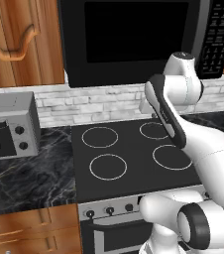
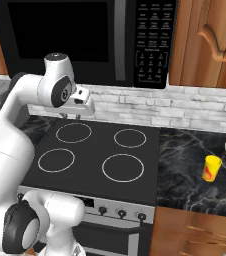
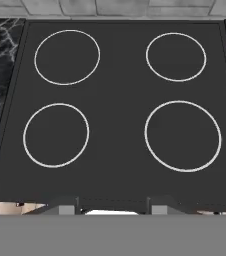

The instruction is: Pick the cup and bowl from the counter and place them on the counter next to the sink.

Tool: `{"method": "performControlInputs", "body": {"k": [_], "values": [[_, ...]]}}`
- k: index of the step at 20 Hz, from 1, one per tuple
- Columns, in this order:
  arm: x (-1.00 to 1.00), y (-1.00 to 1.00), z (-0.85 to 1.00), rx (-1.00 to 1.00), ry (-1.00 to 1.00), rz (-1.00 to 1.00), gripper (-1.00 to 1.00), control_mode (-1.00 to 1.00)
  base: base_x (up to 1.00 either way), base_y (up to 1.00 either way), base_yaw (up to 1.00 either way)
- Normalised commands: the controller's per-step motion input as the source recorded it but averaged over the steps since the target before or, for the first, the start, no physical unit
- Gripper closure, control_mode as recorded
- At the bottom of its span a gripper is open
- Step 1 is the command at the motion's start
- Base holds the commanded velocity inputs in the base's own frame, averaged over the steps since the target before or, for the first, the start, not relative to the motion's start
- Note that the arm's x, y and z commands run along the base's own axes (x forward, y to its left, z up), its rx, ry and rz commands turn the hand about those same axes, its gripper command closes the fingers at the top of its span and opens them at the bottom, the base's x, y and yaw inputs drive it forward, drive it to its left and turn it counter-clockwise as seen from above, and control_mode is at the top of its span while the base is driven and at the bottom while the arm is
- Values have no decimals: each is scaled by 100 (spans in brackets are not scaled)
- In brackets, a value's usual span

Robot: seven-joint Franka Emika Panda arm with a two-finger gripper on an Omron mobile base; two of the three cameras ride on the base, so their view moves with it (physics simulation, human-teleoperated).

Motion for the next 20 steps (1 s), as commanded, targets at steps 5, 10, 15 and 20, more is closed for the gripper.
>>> {"method": "performControlInputs", "body": {"k": [5, 10, 15, 20], "values": [[0, -24, -9, -1, 1, 0, -100, -100, 0, 0, 0], [0, -58, -49, -7, 8, 0, -100, -100, 0, 0, 0], [-7, -32, -47, -3, 4, 0, -100, -100, 0, 0, 0], [0, -39, -32, -3, 7, 0, -100, -100, 0, 0, 0]]}}
